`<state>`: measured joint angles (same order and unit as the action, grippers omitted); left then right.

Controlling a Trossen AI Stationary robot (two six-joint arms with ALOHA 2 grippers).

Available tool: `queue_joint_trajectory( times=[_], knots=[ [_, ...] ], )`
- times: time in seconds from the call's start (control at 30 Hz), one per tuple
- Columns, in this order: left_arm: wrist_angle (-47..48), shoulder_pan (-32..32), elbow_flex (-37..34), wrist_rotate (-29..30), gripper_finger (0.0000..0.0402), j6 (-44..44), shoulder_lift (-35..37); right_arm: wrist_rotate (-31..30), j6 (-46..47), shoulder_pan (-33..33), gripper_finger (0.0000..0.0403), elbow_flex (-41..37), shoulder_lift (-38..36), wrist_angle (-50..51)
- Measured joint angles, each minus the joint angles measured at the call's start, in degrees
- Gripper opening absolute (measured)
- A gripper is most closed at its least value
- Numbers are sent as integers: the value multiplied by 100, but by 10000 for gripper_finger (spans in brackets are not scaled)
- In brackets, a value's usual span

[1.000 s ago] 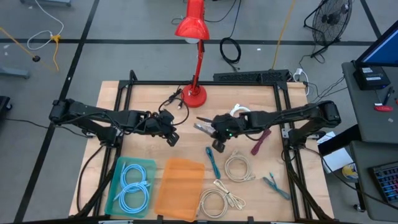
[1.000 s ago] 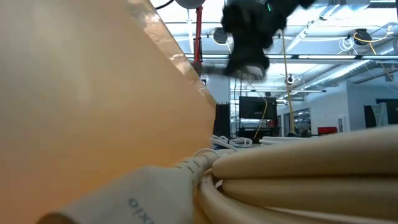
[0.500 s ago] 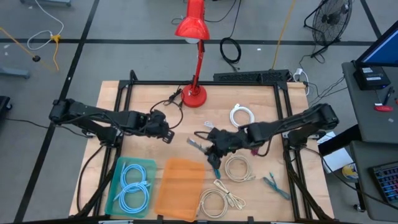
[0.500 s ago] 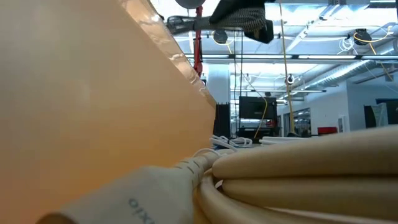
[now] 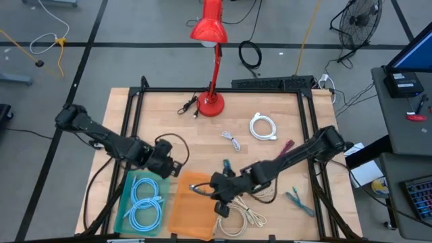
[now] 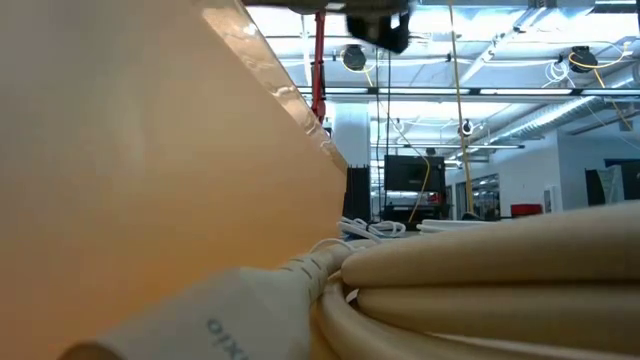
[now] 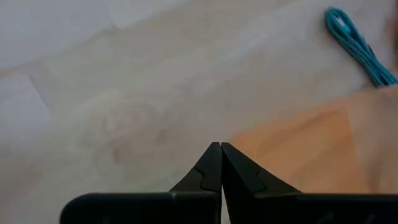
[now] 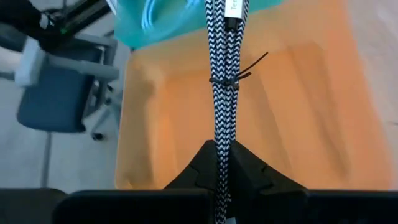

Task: Pick & Place USB Port
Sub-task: Put the black USB cable into the orange bin

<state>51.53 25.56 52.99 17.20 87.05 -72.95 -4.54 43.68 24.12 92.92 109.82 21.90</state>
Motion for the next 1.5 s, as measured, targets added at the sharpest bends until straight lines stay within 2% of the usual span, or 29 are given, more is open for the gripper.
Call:
queue_joint_trajectory(
  times=[0.2,0.33,0.57,0.73,0.8,0.87,0.93,1.0,1.17,1.5],
  knots=[
    [115,493,0,241,4,358,2,154,-210,-258,8,294,499,-8],
    [119,733,0,240,2,362,1,173,-377,-511,8,580,768,-12],
    [463,1150,0,251,2,319,2,26,-693,-772,7,641,1070,272],
    [848,1515,0,749,2,631,252,48,-591,-803,7,634,1239,302],
    [667,1715,0,1240,3,138,482,88,-549,-800,7,634,1232,306],
    [4,1901,-2,1599,6,-1040,725,142,-529,-796,7,634,1226,281],
    [-738,2008,1,1532,5,-2265,930,179,-424,-800,7,634,1226,279],
    [-1018,1991,2,1265,2,-2797,1070,175,-414,-794,7,634,1226,281],
    [-835,1950,2,1165,6,-2622,1161,164,-570,-794,7,634,1226,304],
    [-859,1952,2,1428,6,-2474,1103,299,-835,-868,7,634,1226,549]
  ],
)
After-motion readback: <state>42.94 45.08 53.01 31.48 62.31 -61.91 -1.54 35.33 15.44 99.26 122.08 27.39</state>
